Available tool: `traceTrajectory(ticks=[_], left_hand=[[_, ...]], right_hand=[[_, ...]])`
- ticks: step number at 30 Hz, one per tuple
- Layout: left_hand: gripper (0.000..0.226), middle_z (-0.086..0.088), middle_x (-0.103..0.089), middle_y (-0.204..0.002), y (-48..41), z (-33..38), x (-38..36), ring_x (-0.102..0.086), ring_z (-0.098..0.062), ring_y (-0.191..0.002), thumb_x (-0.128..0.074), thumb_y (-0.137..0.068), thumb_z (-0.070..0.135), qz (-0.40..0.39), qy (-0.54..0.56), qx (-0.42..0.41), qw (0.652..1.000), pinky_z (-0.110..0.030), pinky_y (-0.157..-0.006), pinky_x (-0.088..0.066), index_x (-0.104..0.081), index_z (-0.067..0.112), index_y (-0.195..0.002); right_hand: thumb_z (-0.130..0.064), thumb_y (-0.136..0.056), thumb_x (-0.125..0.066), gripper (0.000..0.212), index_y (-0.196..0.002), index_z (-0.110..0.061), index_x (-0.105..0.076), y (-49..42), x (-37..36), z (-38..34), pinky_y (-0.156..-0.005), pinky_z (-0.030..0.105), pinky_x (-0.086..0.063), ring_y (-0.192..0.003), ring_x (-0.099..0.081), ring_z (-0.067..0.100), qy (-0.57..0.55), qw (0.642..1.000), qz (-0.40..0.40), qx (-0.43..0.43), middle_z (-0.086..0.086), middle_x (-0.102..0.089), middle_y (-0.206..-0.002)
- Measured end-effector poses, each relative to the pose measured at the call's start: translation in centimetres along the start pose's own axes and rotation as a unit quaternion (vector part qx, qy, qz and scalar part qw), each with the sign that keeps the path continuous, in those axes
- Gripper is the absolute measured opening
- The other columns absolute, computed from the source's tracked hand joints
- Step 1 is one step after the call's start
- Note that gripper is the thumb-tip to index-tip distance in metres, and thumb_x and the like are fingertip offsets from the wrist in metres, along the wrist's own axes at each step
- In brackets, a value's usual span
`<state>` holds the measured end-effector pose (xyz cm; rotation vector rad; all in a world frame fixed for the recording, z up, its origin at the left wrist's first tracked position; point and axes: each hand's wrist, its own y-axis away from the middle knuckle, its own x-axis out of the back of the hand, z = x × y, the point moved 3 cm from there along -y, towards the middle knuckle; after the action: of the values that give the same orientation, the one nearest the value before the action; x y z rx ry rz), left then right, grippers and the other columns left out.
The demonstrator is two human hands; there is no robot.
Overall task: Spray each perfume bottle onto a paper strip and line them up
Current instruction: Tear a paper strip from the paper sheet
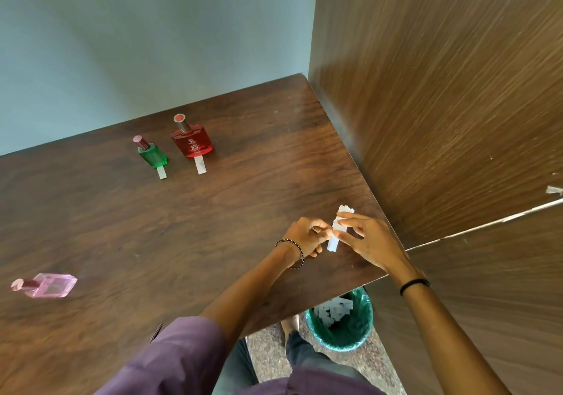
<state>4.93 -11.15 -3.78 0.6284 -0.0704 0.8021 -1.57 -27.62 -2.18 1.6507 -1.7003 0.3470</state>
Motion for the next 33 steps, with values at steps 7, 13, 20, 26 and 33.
traceTrajectory(ticks=[7,13,20,26,33], left_hand=[[0.014,0.003,-0.07,-0.082,0.0,0.0,-0.1,-0.061,-0.008,-0.055,-0.063,-0.093,0.022,0.009,-0.007,0.017,1.0,-0.025,-0.055,-0.058,-0.072,0.015,-0.102],[0.02,0.007,-0.071,-0.093,0.7,0.8,0.4,-0.065,-0.014,-0.077,-0.061,-0.088,0.034,0.081,-0.193,-0.031,0.977,-0.03,-0.072,-0.054,-0.064,0.022,-0.103],[0.018,-0.005,-0.07,-0.096,1.2,1.5,-1.1,-0.065,-0.027,-0.084,-0.057,-0.087,0.018,0.112,-0.383,-0.315,0.861,-0.035,-0.068,-0.053,-0.068,0.012,-0.099],[0.023,0.0,-0.07,-0.115,1.0,0.1,-1.4,-0.067,-0.018,-0.081,-0.077,-0.071,0.012,0.074,-0.414,-0.351,0.837,-0.027,-0.06,-0.056,-0.074,0.013,-0.094],[0.035,-0.011,-0.067,-0.123,0.7,0.6,-1.6,-0.065,-0.026,-0.086,-0.074,-0.071,0.008,0.051,-0.426,-0.33,0.841,-0.033,-0.063,-0.057,-0.069,0.004,-0.106]], right_hand=[[-0.02,-0.099,-0.063,0.022,-0.113,-0.01,-0.077,-0.2,-0.3,-0.1,-0.094,0.005,-0.044,-0.124,-0.061,0.01,-0.012,0.999,0.034,0.006,-0.001,-0.067,-0.133],[-0.022,-0.098,-0.064,0.027,-0.119,-0.01,-0.074,0.1,-0.5,-0.1,-0.088,0.009,-0.05,-0.107,-0.067,0.007,-0.06,0.991,0.113,-0.027,0.001,-0.073,-0.122],[-0.036,-0.094,-0.069,0.02,-0.111,-0.028,-0.076,0.8,-1.1,-0.2,-0.091,0.008,-0.047,-0.098,-0.065,-0.015,-0.168,0.974,0.115,-0.099,-0.022,-0.073,-0.109],[-0.036,-0.094,-0.069,0.016,-0.101,-0.023,-0.075,1.6,-0.9,-0.1,-0.087,0.02,-0.054,-0.085,-0.072,-0.003,-0.183,0.949,0.213,-0.144,-0.012,-0.077,-0.079],[-0.039,-0.098,-0.061,0.015,-0.095,-0.026,-0.069,2.0,-1.9,-0.8,-0.079,0.027,-0.054,-0.085,-0.073,0.008,-0.111,0.964,0.195,-0.141,-0.012,-0.076,-0.079]])
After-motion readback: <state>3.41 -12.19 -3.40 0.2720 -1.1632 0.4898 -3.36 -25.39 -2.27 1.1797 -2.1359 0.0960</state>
